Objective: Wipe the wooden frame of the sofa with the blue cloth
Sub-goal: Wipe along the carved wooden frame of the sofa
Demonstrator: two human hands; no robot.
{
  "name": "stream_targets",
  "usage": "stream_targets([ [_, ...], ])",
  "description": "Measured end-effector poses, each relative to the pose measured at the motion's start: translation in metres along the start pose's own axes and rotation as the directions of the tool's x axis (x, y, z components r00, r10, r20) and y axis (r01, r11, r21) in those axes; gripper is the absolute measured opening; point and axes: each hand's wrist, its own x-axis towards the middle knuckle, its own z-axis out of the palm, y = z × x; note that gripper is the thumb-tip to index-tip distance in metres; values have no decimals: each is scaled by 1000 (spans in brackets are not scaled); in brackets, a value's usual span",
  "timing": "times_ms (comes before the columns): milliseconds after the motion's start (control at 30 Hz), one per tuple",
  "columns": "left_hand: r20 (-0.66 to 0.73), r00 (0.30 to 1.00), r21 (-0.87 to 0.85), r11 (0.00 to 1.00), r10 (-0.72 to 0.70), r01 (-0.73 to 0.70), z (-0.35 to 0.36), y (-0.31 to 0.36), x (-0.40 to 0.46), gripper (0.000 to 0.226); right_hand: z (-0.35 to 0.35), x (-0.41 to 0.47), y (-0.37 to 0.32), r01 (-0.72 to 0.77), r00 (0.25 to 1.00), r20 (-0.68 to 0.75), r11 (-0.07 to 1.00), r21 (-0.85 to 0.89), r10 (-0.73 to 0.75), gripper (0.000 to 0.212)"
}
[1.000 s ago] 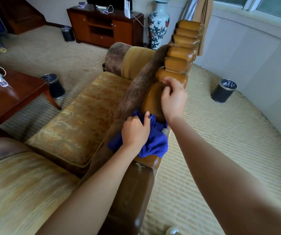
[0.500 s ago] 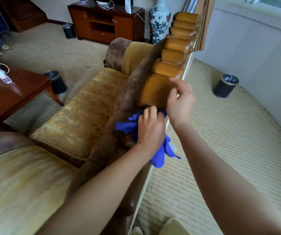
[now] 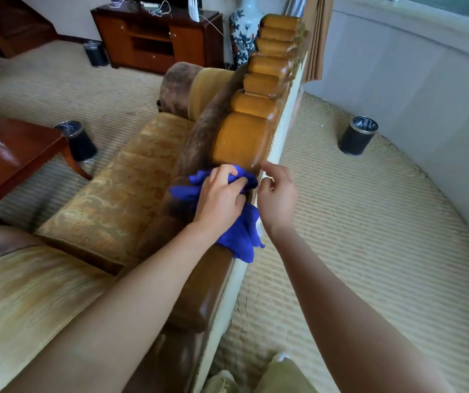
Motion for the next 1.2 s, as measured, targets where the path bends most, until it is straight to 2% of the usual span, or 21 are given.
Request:
stream_targets([
  [100,84,994,76,995,63,-70,-9,-5,6,46,4,-9,0,-40,992,119,999,-36,44,44],
  [200,31,999,128,992,-27,23,-13,-25,6,40,3,-16,2,-27,989,144,997,-75,37,43],
  [300,-48,974,-51,974,-223,220,-15,-44,-2,40,3,-25,4,-42,982,180,995,-94,58,44],
  [367,33,937,-183,920,-347,348,-15,-45,-8,39,7,-33,4,-29,974,222,995,-91,49,42],
  [433,157,869,-262,829,-469,495,-16,-47,-18,28,12,-41,4,-2,964,263,992,-122,34,39],
  [467,238,811,-295,756,-535,585,-18,-49,-24,19,14,-44,4,21,961,275,988,-154,22,37],
  [533,409,690,-304,624,-597,720,-24,-54,-36,25,18,-51,4,112,954,298,964,-242,-36,33],
  [567,482,653,-277,606,-585,746,-29,-58,-40,29,21,-55,4,167,944,323,941,-293,-67,33],
  [633,573,617,-211,631,-539,747,-39,-63,-43,39,28,-62,0,242,915,393,905,-350,-93,35],
  [700,647,573,-152,651,-503,744,-51,-67,-47,41,36,-65,-5,261,880,468,903,-342,-77,39],
  [833,778,421,-20,651,-466,758,-76,-74,-59,33,46,-68,-18,322,780,619,908,-269,-93,42],
  [900,783,425,-34,651,-454,758,-81,-80,-69,39,47,-75,-21,363,751,646,903,-229,-138,40],
  [933,768,459,-89,636,-446,767,-79,-81,-73,41,47,-77,-21,359,765,626,908,-215,-154,37],
  [1000,694,537,-284,503,-479,816,-69,-75,-81,35,47,-79,-17,329,823,543,920,-212,-170,32],
  [1067,626,575,-466,339,-527,817,-58,-64,-84,27,46,-80,-11,325,872,452,914,-245,-189,28],
  [1133,639,587,-541,251,-497,802,-49,-60,-78,24,47,-79,-8,335,897,390,895,-294,-207,27],
  [1200,678,540,-516,201,-499,833,-47,-58,-68,25,47,-76,-9,305,913,367,895,-326,-178,28],
])
